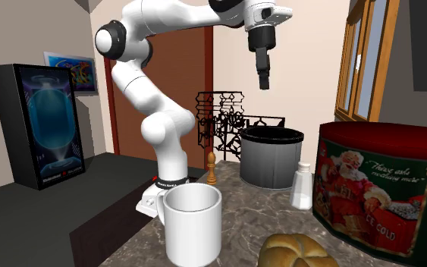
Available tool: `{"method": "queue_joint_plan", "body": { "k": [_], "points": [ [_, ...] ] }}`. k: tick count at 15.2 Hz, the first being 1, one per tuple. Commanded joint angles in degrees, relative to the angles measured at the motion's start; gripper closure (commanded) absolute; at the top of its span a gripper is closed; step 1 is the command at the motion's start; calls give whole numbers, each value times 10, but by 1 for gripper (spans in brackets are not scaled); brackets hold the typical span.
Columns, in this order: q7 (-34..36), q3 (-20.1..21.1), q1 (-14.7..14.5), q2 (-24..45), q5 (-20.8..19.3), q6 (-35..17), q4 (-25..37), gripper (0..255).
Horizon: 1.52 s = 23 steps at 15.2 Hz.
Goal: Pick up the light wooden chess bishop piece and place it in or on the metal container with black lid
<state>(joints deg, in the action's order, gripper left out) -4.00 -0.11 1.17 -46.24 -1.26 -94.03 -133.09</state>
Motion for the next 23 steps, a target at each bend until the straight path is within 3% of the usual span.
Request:
{"method": "queue_joint_plan", "body": {
  "k": [1,10,18,23],
  "points": [
    [0,0,0,0,0,0,0,0],
    [-96,-90,19,-149,-33,-22,-183,0],
    [-201,-200,81,-264,-109,-15,-309,0],
    [-204,-211,90,-269,-119,-43,-344,0]
  ]
}}
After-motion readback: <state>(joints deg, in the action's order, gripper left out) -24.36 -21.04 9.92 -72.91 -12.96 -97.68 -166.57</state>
